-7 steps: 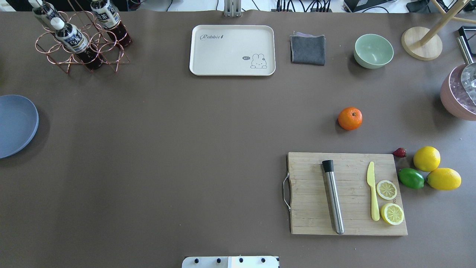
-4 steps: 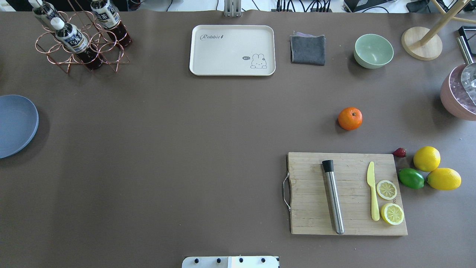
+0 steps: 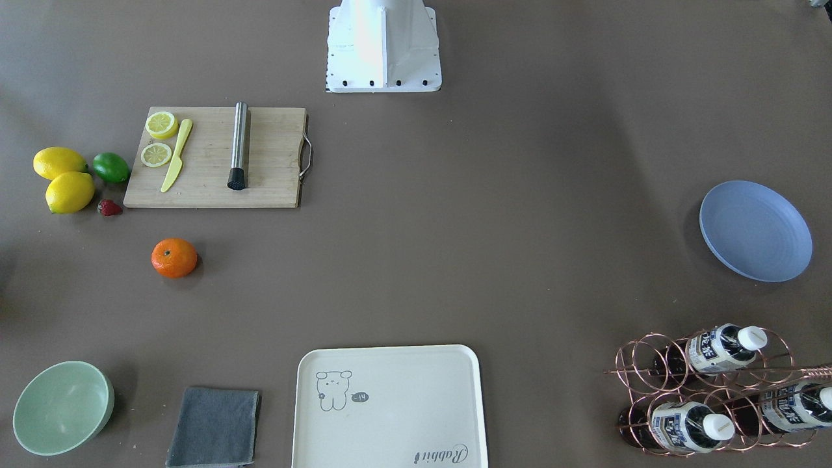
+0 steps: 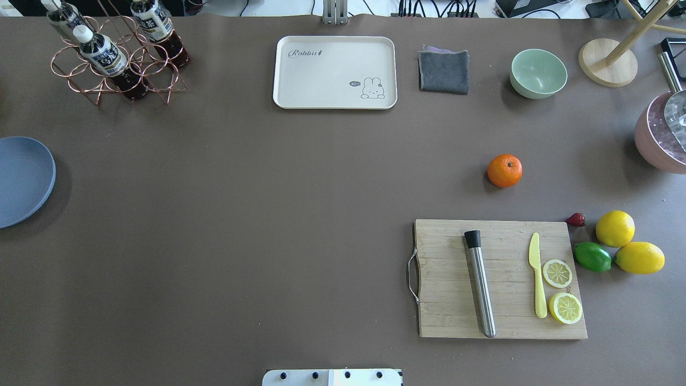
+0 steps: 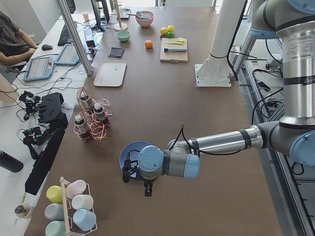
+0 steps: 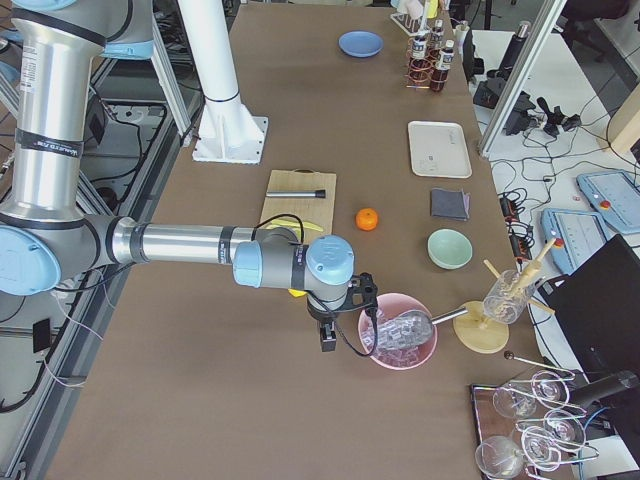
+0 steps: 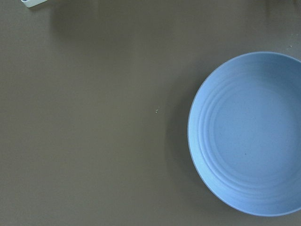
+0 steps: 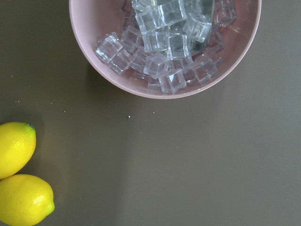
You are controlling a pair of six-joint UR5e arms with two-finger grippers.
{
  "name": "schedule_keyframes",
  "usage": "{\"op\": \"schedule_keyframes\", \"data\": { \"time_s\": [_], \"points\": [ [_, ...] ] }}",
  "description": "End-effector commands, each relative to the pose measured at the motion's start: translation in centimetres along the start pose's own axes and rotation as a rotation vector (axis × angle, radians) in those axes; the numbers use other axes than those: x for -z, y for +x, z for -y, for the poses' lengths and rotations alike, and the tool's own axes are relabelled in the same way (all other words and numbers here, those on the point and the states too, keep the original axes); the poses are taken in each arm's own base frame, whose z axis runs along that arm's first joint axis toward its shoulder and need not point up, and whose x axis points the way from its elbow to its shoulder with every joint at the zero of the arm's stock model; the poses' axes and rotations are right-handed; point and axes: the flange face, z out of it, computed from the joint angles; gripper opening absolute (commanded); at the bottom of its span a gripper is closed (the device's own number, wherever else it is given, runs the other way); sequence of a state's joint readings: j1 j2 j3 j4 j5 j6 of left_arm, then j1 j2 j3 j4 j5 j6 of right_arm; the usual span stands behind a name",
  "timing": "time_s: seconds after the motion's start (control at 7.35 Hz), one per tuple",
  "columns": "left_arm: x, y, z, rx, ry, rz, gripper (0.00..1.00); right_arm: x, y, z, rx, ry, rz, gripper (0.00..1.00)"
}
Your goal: Pick orange to plate
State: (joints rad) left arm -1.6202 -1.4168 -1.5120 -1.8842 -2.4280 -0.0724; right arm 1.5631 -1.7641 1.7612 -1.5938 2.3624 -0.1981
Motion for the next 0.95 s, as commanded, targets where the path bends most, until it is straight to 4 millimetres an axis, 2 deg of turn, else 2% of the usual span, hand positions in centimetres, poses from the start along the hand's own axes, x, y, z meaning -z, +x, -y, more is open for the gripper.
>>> {"op": "schedule_keyframes", "data": {
  "time_s": [0.0, 0.54, 0.82],
  "points": [
    [0.1, 0.4, 0.0, -0.006, 0.0, -0.001, 0.98, 0.0, 0.0, 0.0, 0.0, 0.0, 0.001, 1.0],
    [0.3, 1.1, 0.1, 0.0, -0.003, -0.059, 0.98, -0.1, 0.1, 0.0, -0.001, -0.001, 0.0, 1.0],
    [1.0, 2.3, 0.5, -0.034, 0.01, -0.059, 0.98, -0.1, 0.1, 0.1, -0.005, -0.004, 0.002, 1.0]
  ]
}}
